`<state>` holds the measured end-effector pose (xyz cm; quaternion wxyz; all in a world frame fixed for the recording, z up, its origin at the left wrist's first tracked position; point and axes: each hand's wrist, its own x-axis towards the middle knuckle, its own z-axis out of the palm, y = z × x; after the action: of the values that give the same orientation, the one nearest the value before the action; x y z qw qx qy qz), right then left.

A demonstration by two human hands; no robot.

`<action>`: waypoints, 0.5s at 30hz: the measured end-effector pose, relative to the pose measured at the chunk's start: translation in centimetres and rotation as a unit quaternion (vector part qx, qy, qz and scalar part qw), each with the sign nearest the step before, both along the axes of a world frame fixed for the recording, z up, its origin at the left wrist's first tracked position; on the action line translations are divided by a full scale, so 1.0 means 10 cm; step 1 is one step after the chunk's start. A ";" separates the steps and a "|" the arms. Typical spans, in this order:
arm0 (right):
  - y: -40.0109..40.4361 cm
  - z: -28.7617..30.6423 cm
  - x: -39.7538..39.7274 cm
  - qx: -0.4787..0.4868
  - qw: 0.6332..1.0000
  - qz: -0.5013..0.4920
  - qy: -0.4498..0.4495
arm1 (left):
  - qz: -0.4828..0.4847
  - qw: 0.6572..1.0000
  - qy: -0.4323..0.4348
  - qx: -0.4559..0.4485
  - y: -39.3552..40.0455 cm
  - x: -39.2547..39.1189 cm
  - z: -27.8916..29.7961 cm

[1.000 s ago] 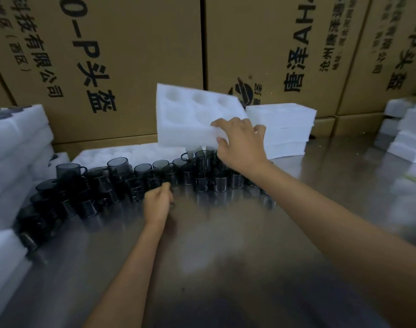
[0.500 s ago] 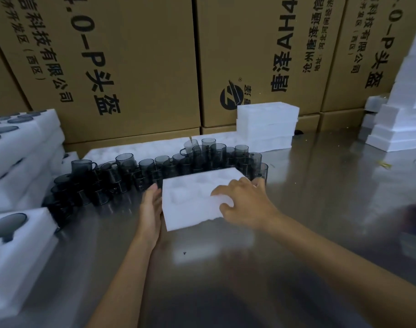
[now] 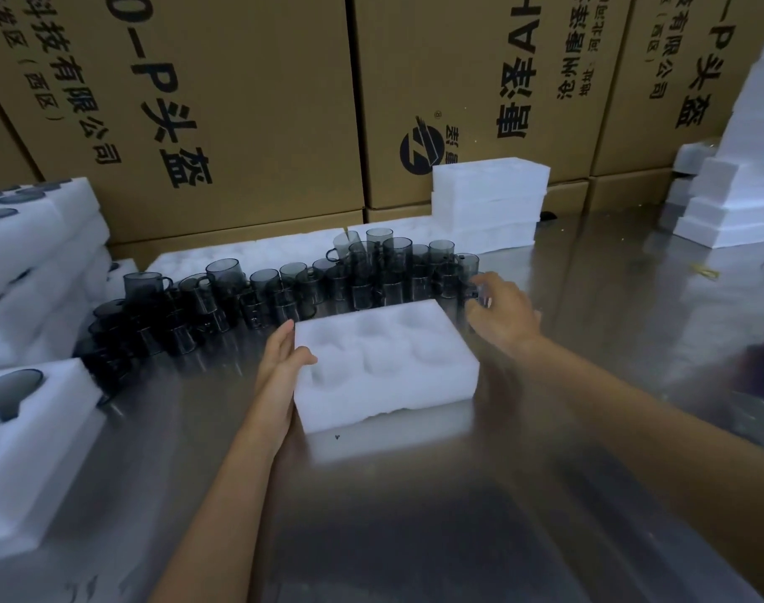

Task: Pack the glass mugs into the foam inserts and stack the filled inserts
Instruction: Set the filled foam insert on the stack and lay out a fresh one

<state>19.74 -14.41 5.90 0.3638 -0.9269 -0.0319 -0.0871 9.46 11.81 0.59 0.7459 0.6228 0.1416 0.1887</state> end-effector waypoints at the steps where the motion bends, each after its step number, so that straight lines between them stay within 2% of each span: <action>1: 0.01 0.01 0.10 -0.007 1.000 0.002 0.007 | -0.001 1.000 0.004 0.003 0.00 0.01 0.00; 6: 0.42 0.22 0.56 -0.044 0.996 0.064 -0.033 | 0.010 1.000 0.018 0.007 0.00 0.10 0.01; 11: 0.96 0.31 0.96 -0.132 0.981 0.134 -0.039 | 0.046 0.998 0.028 0.032 0.04 0.24 -0.02; 15: 1.16 0.21 1.16 -0.209 0.972 0.108 -0.012 | 0.046 0.998 0.029 0.040 0.05 0.27 -0.03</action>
<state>31.31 -2.84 8.04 0.1691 -0.9723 -0.1536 -0.0495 12.18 12.33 0.27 0.7064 0.6506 0.1836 0.2100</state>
